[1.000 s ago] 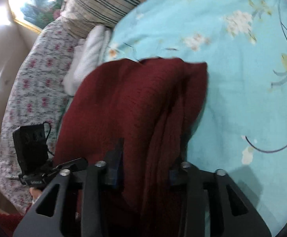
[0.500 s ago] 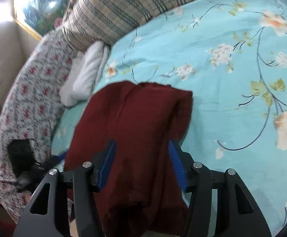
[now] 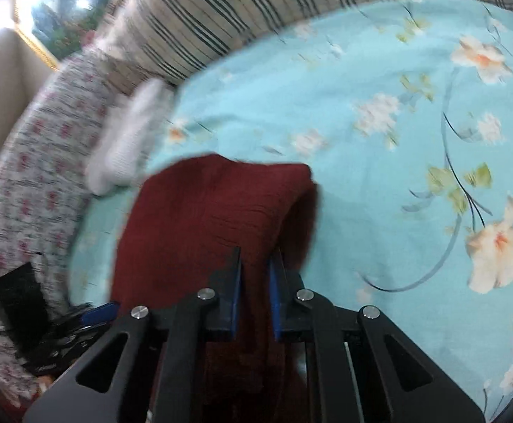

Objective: Fold large clothes

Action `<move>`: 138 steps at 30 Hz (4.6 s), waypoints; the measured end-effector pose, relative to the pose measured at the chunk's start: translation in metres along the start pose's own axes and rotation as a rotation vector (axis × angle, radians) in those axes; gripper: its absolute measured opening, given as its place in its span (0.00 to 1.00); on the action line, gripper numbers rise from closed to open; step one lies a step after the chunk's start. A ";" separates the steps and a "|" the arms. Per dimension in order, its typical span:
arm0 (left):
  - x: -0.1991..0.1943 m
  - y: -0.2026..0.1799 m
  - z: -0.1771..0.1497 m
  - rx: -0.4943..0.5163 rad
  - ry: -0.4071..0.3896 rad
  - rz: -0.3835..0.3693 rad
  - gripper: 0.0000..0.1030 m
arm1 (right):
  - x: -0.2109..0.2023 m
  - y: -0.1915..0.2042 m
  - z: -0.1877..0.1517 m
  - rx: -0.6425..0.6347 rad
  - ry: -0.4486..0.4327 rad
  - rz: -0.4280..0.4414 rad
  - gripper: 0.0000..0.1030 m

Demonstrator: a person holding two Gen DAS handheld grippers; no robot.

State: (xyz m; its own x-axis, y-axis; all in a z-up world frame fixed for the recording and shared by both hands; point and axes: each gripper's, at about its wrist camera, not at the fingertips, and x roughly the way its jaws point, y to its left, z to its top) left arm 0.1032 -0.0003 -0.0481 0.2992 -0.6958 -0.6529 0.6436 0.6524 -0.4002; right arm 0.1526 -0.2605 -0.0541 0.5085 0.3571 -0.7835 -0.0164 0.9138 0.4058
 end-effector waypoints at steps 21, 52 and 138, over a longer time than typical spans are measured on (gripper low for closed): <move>0.000 0.000 -0.037 -0.032 0.024 -0.013 0.11 | 0.096 0.133 0.062 -0.214 0.141 0.194 0.17; -0.031 0.023 -0.061 -0.068 0.011 -0.004 0.03 | -0.020 0.021 -0.080 -0.062 0.029 -0.007 0.02; -0.058 0.012 -0.050 -0.161 0.029 0.362 0.81 | -0.073 0.049 -0.134 -0.092 -0.071 -0.031 0.49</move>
State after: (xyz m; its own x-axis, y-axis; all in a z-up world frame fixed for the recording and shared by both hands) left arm 0.0586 0.0628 -0.0472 0.4652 -0.4049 -0.7871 0.3808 0.8943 -0.2350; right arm -0.0003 -0.2161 -0.0402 0.5696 0.3170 -0.7583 -0.0772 0.9392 0.3347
